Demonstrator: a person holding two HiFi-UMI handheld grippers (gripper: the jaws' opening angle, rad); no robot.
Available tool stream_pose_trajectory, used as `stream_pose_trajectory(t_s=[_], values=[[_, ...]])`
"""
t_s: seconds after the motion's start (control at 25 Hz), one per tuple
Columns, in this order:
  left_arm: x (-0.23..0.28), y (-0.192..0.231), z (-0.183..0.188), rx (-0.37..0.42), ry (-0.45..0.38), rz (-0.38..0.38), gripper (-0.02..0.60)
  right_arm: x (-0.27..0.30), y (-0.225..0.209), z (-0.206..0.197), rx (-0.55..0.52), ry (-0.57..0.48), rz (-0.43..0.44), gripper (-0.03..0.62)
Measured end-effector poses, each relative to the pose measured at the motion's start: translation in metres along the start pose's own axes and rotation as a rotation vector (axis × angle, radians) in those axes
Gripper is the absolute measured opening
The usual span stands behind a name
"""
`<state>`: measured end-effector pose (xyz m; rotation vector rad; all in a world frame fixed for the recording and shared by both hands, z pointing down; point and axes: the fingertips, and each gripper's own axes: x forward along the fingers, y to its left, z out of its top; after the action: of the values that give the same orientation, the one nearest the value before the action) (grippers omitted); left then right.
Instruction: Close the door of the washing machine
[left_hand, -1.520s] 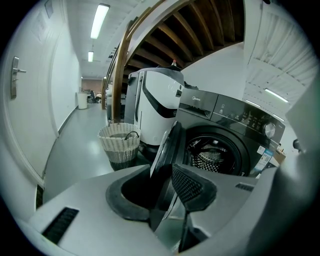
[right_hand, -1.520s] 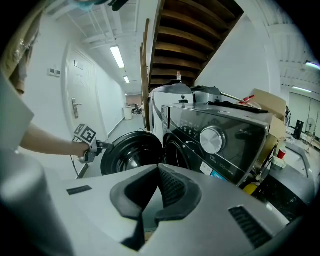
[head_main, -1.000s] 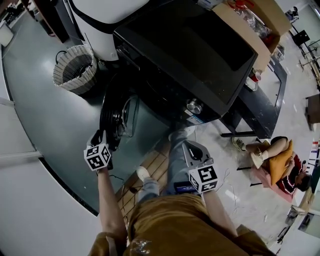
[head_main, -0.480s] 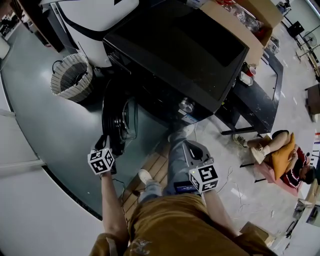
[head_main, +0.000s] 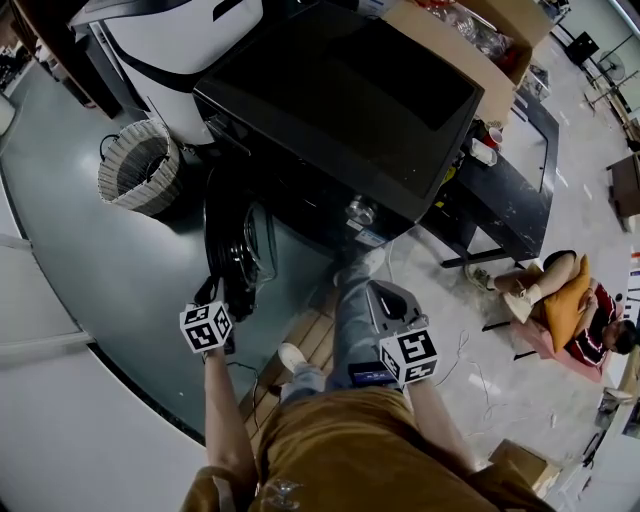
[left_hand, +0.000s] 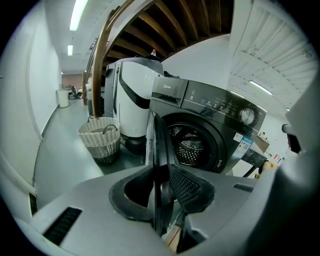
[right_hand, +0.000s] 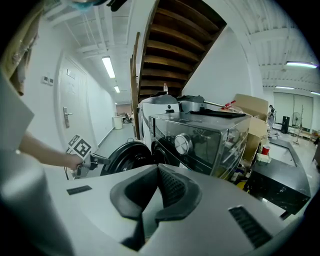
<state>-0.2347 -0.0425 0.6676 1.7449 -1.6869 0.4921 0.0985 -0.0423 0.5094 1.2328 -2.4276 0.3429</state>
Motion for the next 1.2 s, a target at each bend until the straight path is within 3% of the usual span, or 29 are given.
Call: stream_pose_trajectory(t_s=[1.2], values=[[0.012, -0.064, 0.001, 0.037, 0.039, -0.131, 0.120, -0.020, -0.014, 0.010, 0.010, -0.023, -0.055, 0.012]])
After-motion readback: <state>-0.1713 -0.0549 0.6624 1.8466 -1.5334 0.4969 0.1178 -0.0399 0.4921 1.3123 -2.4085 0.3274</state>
